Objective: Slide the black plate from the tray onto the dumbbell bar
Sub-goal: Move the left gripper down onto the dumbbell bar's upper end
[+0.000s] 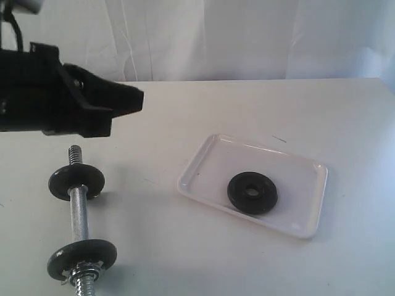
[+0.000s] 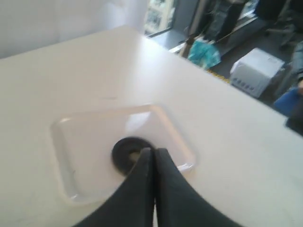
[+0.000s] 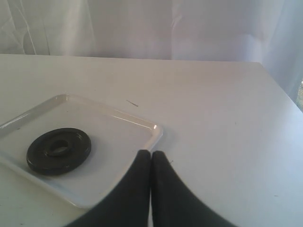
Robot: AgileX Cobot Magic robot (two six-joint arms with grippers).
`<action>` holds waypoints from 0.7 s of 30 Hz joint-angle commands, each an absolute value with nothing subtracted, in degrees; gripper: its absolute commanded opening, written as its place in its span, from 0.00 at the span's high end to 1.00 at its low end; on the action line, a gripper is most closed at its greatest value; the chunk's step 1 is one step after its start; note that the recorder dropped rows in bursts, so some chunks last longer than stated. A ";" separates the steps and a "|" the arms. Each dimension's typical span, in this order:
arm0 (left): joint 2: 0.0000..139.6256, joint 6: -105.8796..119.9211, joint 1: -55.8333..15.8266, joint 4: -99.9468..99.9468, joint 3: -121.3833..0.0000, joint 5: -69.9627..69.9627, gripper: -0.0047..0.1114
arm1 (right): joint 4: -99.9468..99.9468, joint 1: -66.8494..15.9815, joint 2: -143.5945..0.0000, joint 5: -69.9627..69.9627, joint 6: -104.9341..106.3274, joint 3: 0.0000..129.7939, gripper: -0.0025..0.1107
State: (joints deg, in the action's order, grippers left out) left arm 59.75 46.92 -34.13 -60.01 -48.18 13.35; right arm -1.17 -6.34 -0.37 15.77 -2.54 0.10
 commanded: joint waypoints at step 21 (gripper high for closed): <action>75.15 -22.56 -21.81 -3.17 -48.71 30.33 0.95 | -1.25 -6.23 0.00 15.05 -2.33 0.00 0.98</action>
